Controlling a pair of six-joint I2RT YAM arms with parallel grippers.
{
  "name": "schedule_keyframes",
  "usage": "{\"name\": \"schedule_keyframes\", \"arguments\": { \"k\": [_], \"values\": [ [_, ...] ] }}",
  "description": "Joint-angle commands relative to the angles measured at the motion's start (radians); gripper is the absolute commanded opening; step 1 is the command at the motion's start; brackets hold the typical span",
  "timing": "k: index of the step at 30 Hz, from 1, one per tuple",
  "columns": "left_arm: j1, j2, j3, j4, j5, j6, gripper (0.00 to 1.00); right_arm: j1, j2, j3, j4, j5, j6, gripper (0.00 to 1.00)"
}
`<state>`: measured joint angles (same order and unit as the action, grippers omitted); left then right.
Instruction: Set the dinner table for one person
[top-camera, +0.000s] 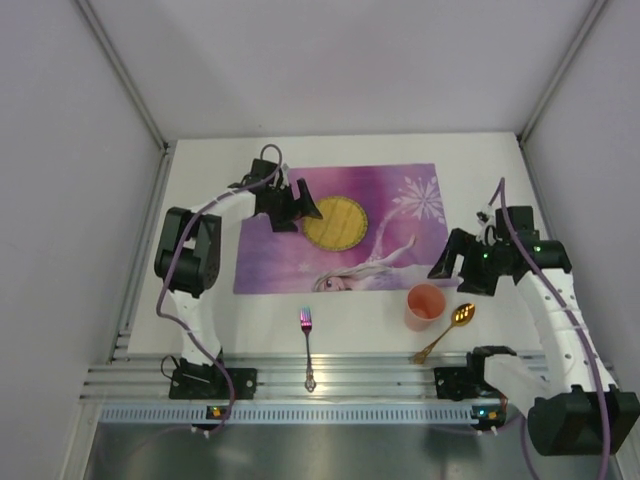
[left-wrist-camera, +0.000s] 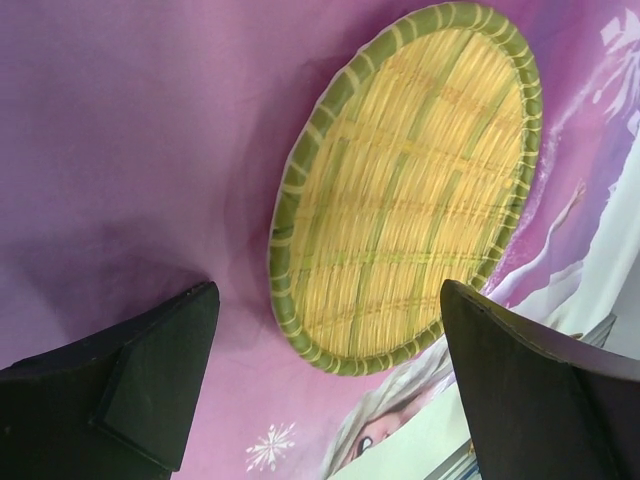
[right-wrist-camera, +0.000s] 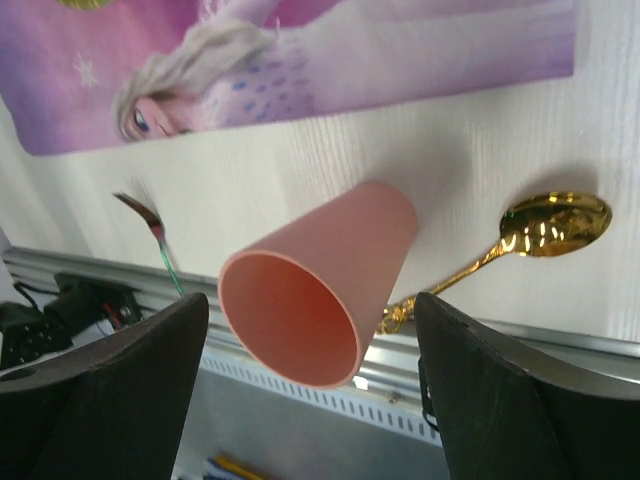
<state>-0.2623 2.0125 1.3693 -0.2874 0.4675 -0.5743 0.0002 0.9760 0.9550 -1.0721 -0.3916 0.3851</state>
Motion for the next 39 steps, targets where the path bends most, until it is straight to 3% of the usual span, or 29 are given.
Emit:
{"name": "schedule_keyframes", "arguments": {
  "k": [1, 5, 8, 9, 12, 13, 18, 19, 22, 30, 37, 39],
  "values": [
    [0.006, -0.077, 0.043, -0.065, -0.049, -0.001, 0.97, 0.063, -0.040, -0.056, -0.055, 0.060, 0.003, 0.82],
    [0.006, -0.099, 0.071, -0.091, -0.058, -0.004, 0.97, 0.119, -0.043, -0.128, -0.026, 0.100, 0.031, 0.68],
    [0.006, -0.127, 0.071, -0.104, -0.067, -0.006, 0.97, 0.139, -0.019, -0.162, 0.000, 0.125, 0.047, 0.43],
    [0.006, -0.136, 0.064, -0.105, -0.073, -0.007, 0.97, 0.142, 0.001, -0.168, 0.020, 0.128, 0.049, 0.30],
    [0.006, -0.179, 0.041, -0.111, -0.082, -0.009, 0.97, 0.167, 0.044, -0.165, 0.049, 0.143, 0.054, 0.02],
    [0.006, -0.190, 0.036, -0.113, -0.087, -0.007, 0.97, 0.173, 0.059, -0.153, 0.050, 0.160, 0.052, 0.00],
    [0.006, -0.288, 0.028, -0.179, -0.118, 0.019, 0.97, 0.192, 0.183, 0.167, -0.093, 0.229, 0.018, 0.00],
    [0.006, -0.302, 0.027, -0.186, -0.130, 0.024, 0.97, 0.195, 0.211, 0.315, -0.121, 0.268, 0.012, 0.00],
    [0.005, -0.357, 0.004, -0.229, -0.148, 0.036, 0.97, 0.201, 0.341, 0.559, -0.183, 0.318, -0.006, 0.00],
    [-0.058, -0.492, -0.151, -0.383, -0.315, 0.096, 0.94, 0.199, 0.815, 0.930, -0.131, 0.366, 0.008, 0.00],
    [-0.143, -0.610, -0.288, -0.469, -0.357, 0.068, 0.93, 0.184, 1.219, 1.417, -0.181, 0.420, 0.050, 0.00],
    [-0.181, -0.626, -0.315, -0.496, -0.377, 0.051, 0.92, 0.178, 1.289, 1.447, -0.172, 0.431, 0.066, 0.00]
  ]
}}
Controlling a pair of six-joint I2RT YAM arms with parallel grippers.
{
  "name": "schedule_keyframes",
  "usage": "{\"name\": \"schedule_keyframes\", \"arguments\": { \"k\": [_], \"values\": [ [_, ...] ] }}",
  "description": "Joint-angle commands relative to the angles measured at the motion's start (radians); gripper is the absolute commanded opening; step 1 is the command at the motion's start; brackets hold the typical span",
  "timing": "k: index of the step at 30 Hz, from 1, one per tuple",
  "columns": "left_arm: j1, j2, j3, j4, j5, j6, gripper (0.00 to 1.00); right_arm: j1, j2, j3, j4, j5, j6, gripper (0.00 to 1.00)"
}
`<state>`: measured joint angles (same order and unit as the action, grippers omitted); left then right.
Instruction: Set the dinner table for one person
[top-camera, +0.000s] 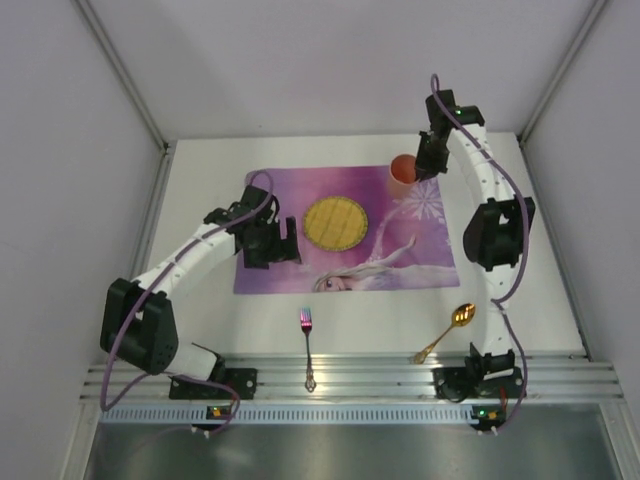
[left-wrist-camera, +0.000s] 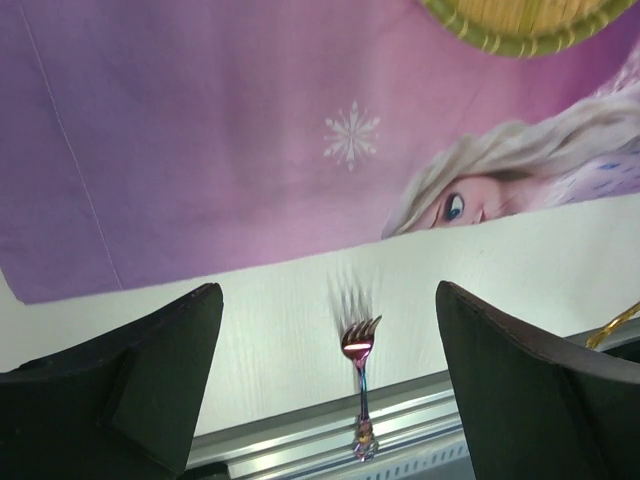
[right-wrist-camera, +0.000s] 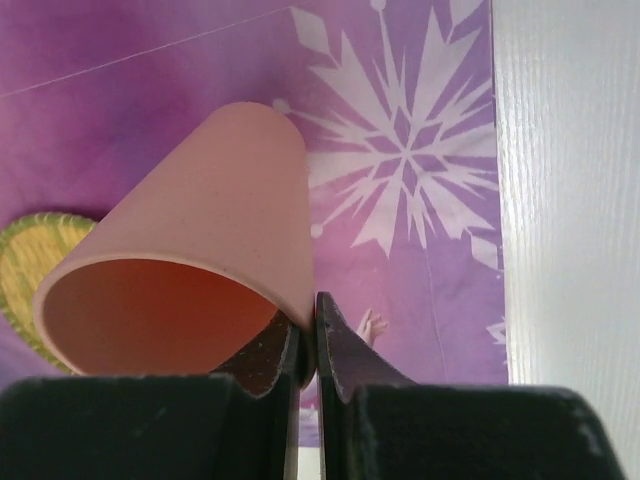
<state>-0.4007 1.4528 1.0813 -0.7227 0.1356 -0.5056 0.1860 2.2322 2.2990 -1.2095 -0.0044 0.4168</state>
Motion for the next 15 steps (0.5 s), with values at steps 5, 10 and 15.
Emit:
{"name": "schedule_keyframes", "arguments": {
  "k": [5, 10, 15],
  "values": [
    [-0.102, -0.106, -0.067, -0.095, -0.070, -0.072, 0.92, -0.020, 0.099, 0.060, -0.015, 0.055, 0.040, 0.25],
    [-0.139, -0.161, -0.118, -0.098, -0.070, -0.114, 0.91, -0.014, 0.084, 0.020, 0.030, 0.011, 0.034, 0.73],
    [-0.249, -0.166, -0.173, -0.100, -0.089, -0.139, 0.90, 0.000, -0.020, 0.017, 0.071, -0.046, 0.034, 1.00]
  ]
}}
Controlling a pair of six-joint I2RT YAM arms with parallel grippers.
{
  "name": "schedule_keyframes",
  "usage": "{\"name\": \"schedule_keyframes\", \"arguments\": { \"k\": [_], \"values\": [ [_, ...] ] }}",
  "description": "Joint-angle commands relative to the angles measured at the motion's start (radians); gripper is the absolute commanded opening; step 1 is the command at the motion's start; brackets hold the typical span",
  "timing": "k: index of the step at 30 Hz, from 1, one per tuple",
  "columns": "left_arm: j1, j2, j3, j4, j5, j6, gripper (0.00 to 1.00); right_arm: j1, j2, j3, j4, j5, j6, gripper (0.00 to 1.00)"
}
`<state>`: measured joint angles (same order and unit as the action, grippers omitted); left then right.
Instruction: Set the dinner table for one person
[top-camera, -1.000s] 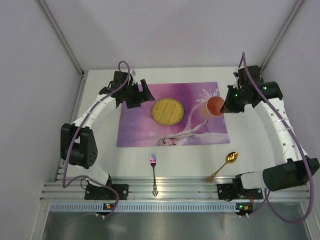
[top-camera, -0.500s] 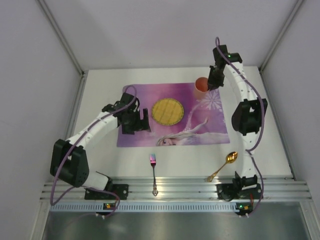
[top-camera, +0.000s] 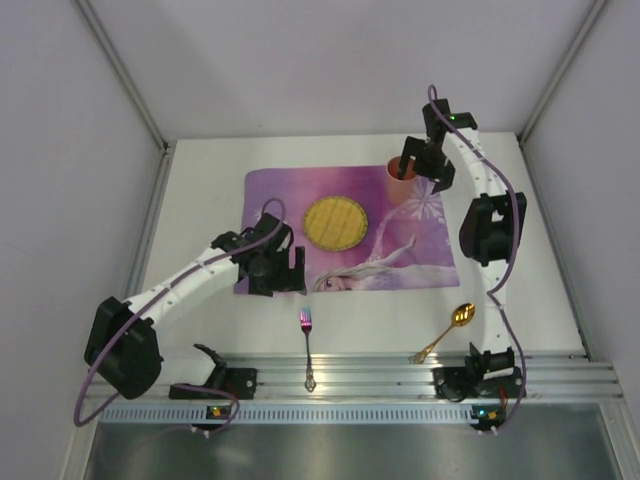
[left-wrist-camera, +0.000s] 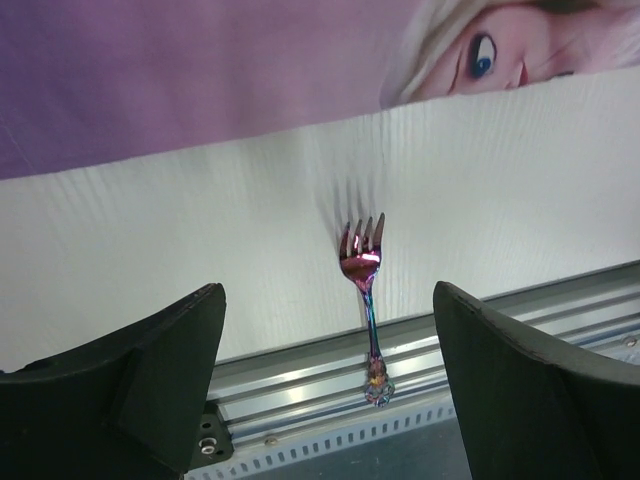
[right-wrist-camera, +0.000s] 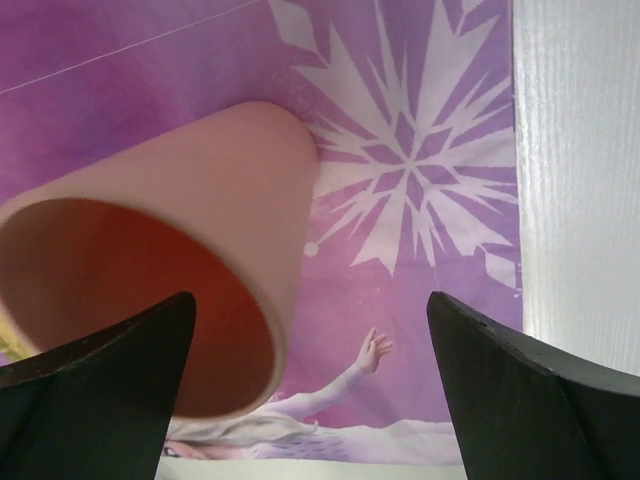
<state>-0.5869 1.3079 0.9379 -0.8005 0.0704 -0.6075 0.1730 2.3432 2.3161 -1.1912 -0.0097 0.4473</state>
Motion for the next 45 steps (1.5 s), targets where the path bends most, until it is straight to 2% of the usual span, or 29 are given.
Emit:
{"name": "schedule_keyframes", "arguments": {
  "k": [1, 6, 9, 16, 22, 27, 29, 30, 32, 33, 36, 37, 41, 45],
  "values": [
    [-0.082, -0.015, -0.037, -0.023, -0.027, -0.047, 0.90, 0.011, -0.151, 0.000, 0.054, -0.045, 0.008, 1.00],
    [-0.189, 0.008, -0.056, -0.023, -0.058, -0.095, 0.88, 0.010, -0.329, -0.026, 0.061, -0.065, 0.011, 1.00],
    [-0.249, 0.020, -0.059, -0.026, -0.061, -0.118, 0.85, 0.010, -0.459, -0.124, 0.067, -0.075, 0.011, 1.00],
    [-0.416, 0.085, -0.088, -0.014, -0.139, -0.238, 0.84, 0.010, -0.757, -0.583, 0.136, -0.075, 0.004, 1.00],
    [-0.472, 0.106, -0.169, 0.063, -0.158, -0.350, 0.75, 0.006, -0.926, -0.825, 0.150, -0.078, -0.010, 1.00],
    [-0.482, 0.145, -0.209, 0.162, -0.172, -0.383, 0.56, 0.005, -1.022, -0.909, 0.130, -0.073, -0.035, 1.00],
    [-0.485, 0.175, -0.211, 0.200, -0.173, -0.385, 0.51, 0.005, -1.053, -0.937, 0.114, -0.072, -0.041, 1.00],
    [-0.490, 0.188, -0.208, 0.210, -0.173, -0.383, 0.43, 0.006, -1.065, -0.952, 0.107, -0.069, -0.044, 1.00],
    [-0.490, 0.221, -0.202, 0.227, -0.178, -0.383, 0.37, 0.006, -1.088, -0.972, 0.081, -0.065, -0.047, 1.00],
    [-0.491, 0.246, -0.200, 0.240, -0.178, -0.380, 0.26, 0.005, -1.111, -0.998, 0.071, -0.058, -0.044, 1.00],
    [-0.492, 0.281, -0.180, 0.248, -0.188, -0.365, 0.04, -0.007, -1.168, -1.076, 0.058, -0.090, -0.010, 1.00],
    [-0.491, 0.301, -0.168, 0.233, -0.204, -0.357, 0.00, -0.018, -1.183, -1.150, 0.064, -0.133, 0.005, 1.00],
    [-0.488, 0.281, -0.007, 0.057, -0.295, -0.318, 0.00, -0.029, -1.216, -1.287, 0.113, -0.214, 0.030, 1.00],
    [-0.387, 0.191, 0.125, -0.095, -0.345, -0.213, 0.00, -0.030, -1.237, -1.287, 0.128, -0.190, 0.027, 1.00]
  ]
}}
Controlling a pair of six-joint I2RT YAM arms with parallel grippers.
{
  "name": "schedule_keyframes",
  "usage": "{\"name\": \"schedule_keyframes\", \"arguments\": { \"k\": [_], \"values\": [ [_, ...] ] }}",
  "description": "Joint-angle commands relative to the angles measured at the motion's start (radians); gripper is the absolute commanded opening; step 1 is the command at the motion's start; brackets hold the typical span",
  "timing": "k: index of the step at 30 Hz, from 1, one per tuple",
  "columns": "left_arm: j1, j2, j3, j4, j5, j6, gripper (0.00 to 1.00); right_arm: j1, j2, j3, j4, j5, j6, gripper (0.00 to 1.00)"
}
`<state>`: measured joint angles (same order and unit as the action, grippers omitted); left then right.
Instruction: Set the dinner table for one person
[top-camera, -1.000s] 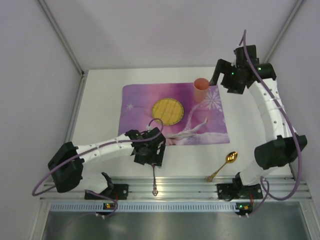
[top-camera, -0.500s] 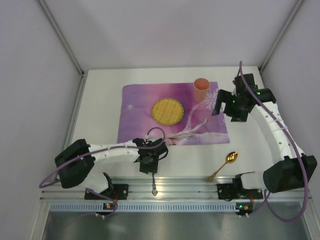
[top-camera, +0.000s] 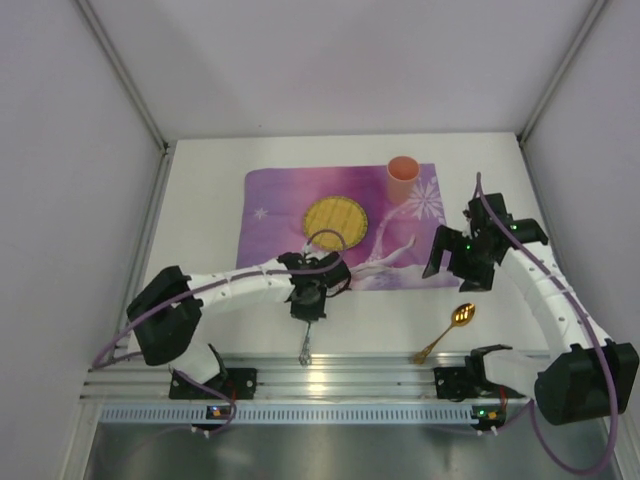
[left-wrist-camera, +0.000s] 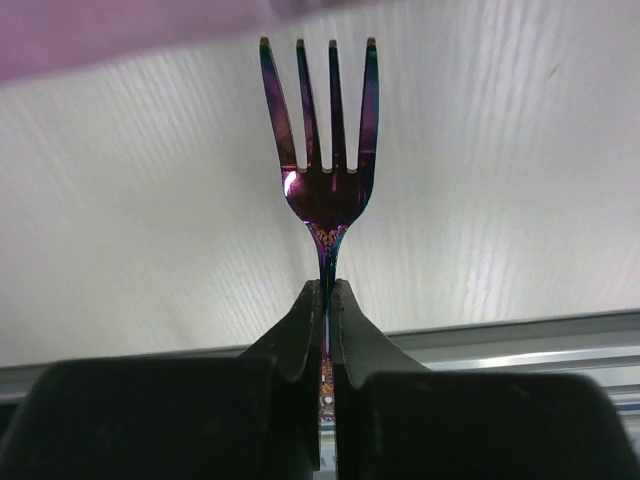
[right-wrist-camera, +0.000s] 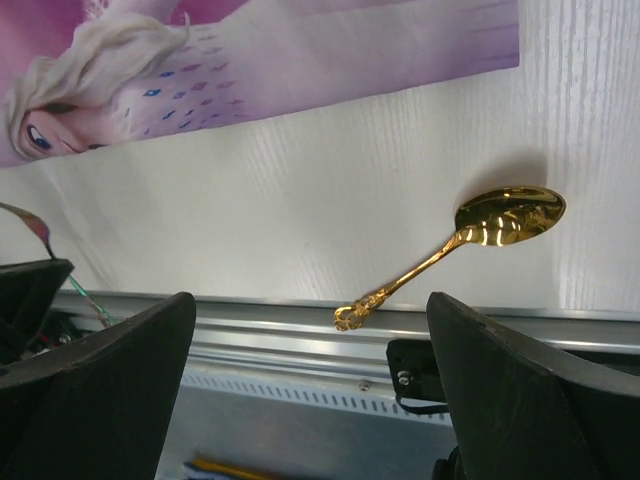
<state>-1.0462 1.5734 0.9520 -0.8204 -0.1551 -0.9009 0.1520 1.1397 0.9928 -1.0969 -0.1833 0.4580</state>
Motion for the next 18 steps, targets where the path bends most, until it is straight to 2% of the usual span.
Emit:
{"name": "schedule_keyframes", "arguments": {
  "k": [1, 2, 4, 5, 9, 13, 18],
  "values": [
    [0.107, -0.088, 0.126, -0.088, -0.120, 0.144, 0.00, -0.011, -0.032, 0.044, 0.034, -0.009, 0.011, 1.00],
    [0.189, -0.101, 0.151, -0.094, -0.118, 0.178, 0.00, -0.011, -0.028, 0.049, 0.034, 0.001, 0.011, 1.00],
    [0.282, -0.124, 0.169, -0.079, -0.090, 0.294, 0.00, -0.011, -0.020, 0.058, 0.034, 0.034, 0.024, 1.00],
    [0.370, -0.124, 0.189, -0.050, -0.081, 0.333, 0.00, -0.011, -0.018, 0.056, 0.035, 0.048, 0.028, 1.00],
    [0.532, -0.044, 0.286, -0.002, -0.052, 0.486, 0.00, -0.019, -0.002, 0.044, 0.040, 0.068, 0.036, 1.00],
    [0.621, 0.029, 0.337, 0.127, 0.027, 0.608, 0.00, -0.045, 0.054, 0.044, 0.035, -0.065, 0.015, 1.00],
    [0.738, 0.158, 0.390, 0.245, 0.113, 0.648, 0.00, -0.049, 0.015, 0.043, 0.063, -0.050, 0.024, 1.00]
  ]
}}
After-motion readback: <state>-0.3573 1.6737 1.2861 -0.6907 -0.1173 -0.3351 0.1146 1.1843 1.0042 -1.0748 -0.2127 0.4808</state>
